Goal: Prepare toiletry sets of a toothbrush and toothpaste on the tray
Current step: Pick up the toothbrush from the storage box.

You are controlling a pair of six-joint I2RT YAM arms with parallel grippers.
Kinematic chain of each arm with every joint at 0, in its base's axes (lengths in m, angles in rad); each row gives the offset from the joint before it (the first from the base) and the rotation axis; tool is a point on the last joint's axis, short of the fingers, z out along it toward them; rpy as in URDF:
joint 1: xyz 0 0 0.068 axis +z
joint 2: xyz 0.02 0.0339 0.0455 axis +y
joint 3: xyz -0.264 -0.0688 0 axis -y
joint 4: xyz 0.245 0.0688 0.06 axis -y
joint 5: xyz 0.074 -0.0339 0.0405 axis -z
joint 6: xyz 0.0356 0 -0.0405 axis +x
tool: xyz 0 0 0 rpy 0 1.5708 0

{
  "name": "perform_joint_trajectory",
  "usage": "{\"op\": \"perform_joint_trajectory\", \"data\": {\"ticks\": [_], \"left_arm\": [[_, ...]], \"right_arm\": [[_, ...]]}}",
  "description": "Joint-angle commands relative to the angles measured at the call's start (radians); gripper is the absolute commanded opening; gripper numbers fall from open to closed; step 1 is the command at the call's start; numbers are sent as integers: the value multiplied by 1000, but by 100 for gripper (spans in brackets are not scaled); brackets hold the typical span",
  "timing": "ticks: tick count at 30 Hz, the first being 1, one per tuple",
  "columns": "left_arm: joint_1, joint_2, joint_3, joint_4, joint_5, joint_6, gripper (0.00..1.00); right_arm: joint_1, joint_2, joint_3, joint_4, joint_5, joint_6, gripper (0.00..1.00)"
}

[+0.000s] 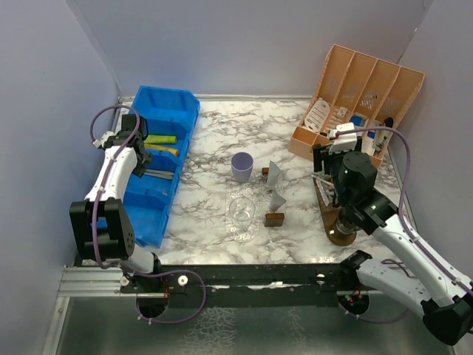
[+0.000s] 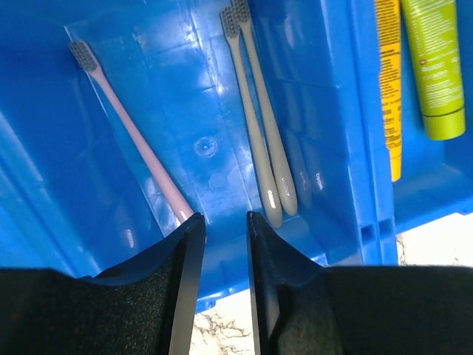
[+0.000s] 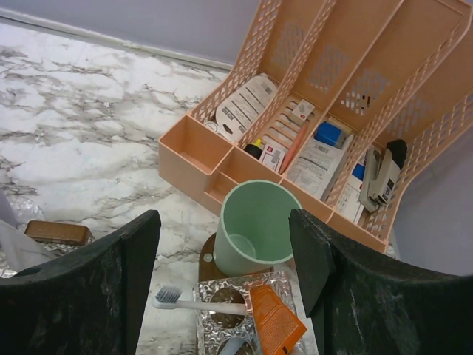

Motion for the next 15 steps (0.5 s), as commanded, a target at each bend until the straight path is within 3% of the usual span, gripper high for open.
{"op": "perform_joint_trajectory", "data": {"ticks": [1, 15], "left_arm": [[19, 58, -8, 0, 61, -121, 31], [45, 233, 20, 50, 95, -168, 29]], "right_arm": [[4, 30, 34, 69, 62, -23, 71], [3, 99, 64, 54, 68, -52, 71]]}}
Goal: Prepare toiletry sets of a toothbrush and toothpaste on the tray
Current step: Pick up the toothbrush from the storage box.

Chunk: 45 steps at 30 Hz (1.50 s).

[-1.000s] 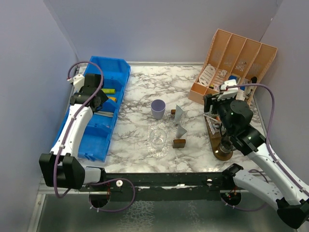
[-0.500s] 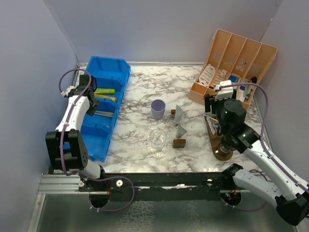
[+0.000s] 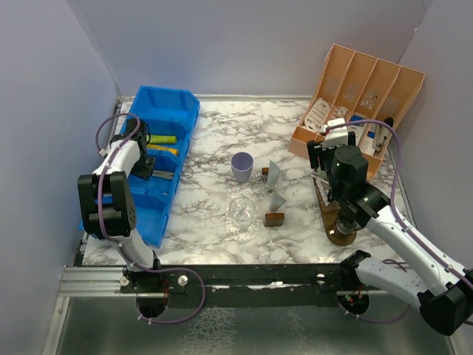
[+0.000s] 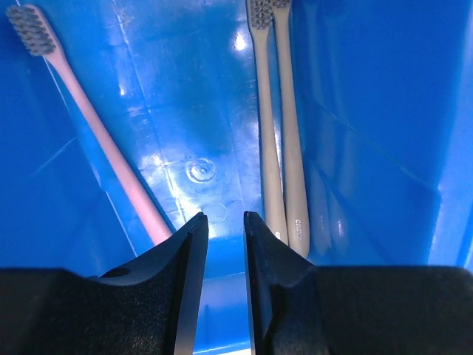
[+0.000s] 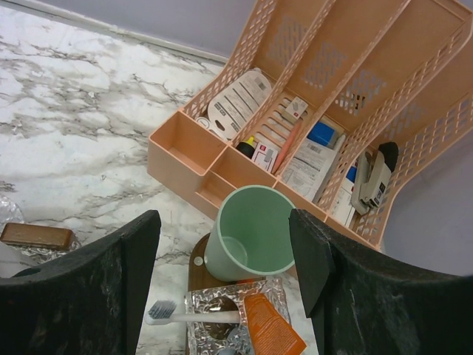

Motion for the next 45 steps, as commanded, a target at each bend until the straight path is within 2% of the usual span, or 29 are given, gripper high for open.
{"op": "perform_joint_trajectory", "data": {"ticks": [1, 27, 33, 41, 45], "left_arm": [[6, 13, -3, 13, 29, -61, 29], [8, 84, -47, 154, 95, -123, 30], [8, 116, -40, 150, 86, -111, 29], [10, 148, -37, 61, 78, -144, 30], [12, 153, -49, 60, 70, -149, 35]], "right_arm": [[2, 7, 38, 18, 41, 1, 71], [-15, -12, 6, 5, 40, 12, 71], [-19, -11, 7, 5, 40, 11, 71], [-23, -6, 8, 6, 41, 13, 71], [-27, -4, 7, 10, 36, 13, 71]]}}
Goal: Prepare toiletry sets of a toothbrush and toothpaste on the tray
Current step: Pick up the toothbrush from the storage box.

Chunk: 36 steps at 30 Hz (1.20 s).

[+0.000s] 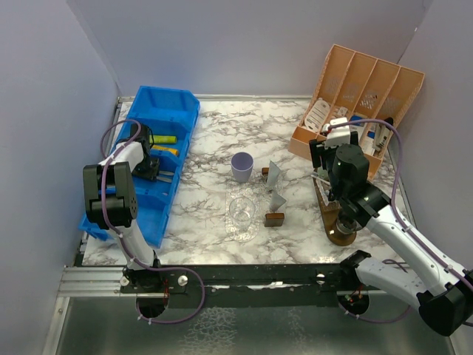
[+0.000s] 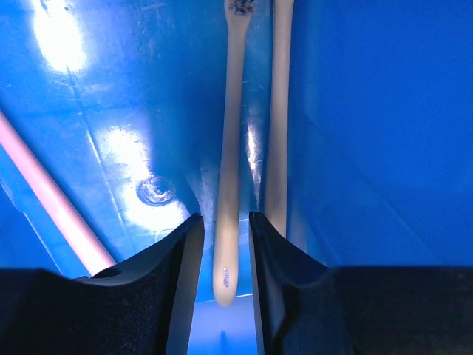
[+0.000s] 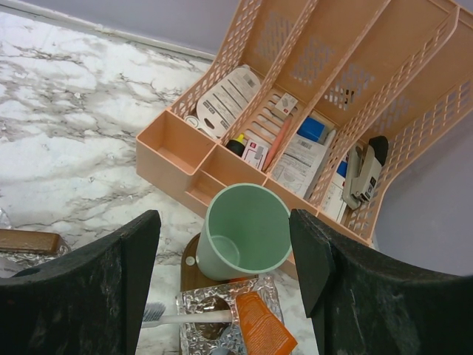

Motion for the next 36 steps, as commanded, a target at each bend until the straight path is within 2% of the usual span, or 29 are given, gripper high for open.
{"op": "perform_joint_trajectory", "data": {"ticks": [1, 10, 13, 21, 36], "left_arm": [[10, 45, -16, -59, -10, -12, 34], [16, 56, -14, -58, -10, 4, 15], [21, 36, -15, -60, -13, 8, 11], [36, -35, -2, -64, -31, 13, 6], [40, -137, 20, -88, -53, 57, 3]], "right_arm": [[-10, -3, 6, 13, 15, 4, 71], [-10, -10, 5, 12, 15, 5, 71], [-11, -12, 5, 8, 18, 9, 72], [-10, -18, -3, 14, 5, 17, 71], [-11, -42, -23, 30, -34, 18, 72]]}}
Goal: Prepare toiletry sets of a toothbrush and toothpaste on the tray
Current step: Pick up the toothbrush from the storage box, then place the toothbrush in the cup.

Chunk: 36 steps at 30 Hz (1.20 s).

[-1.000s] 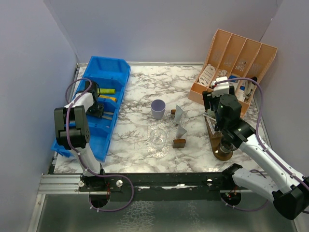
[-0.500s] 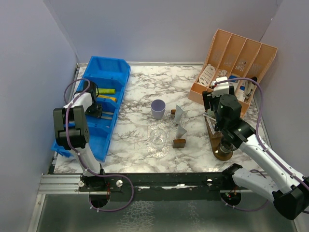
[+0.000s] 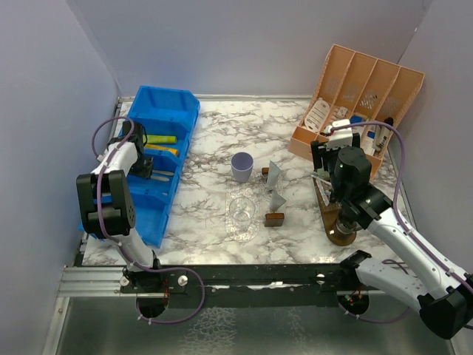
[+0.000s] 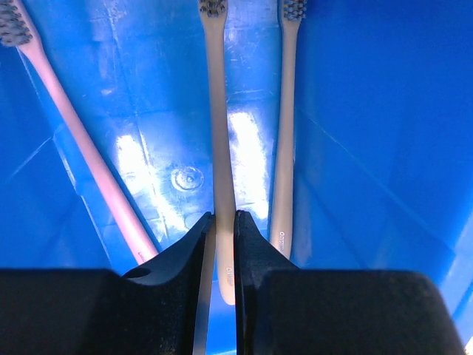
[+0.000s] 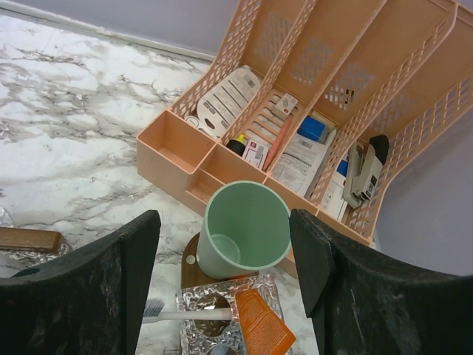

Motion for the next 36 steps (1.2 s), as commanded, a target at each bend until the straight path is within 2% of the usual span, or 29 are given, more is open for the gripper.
{"op": "perform_joint_trajectory", "data": {"ticks": [1, 16, 19, 24, 29, 32, 36], "left_arm": [[7, -70, 17, -29, -37, 18, 3], [12, -308, 62, -26, -62, 158, 3], [14, -382, 61, 7, -53, 219, 2], [15, -480, 56, 104, 14, 403, 0], [16, -606, -11, 271, 154, 588, 0], [15, -680, -98, 405, 275, 638, 0], [10, -760, -285, 702, 492, 649, 0]], "right_arm": [[-7, -15, -9, 30, -30, 7, 72], [-7, -5, 3, 61, -139, 22, 72], [-7, -12, 16, 40, -166, 43, 72], [-8, -36, 44, 1, -206, 52, 79], [-7, -63, 95, -60, -250, 109, 83], [-7, -87, 121, -94, -296, 178, 86], [-7, -137, 115, -105, -362, 214, 91]]}}
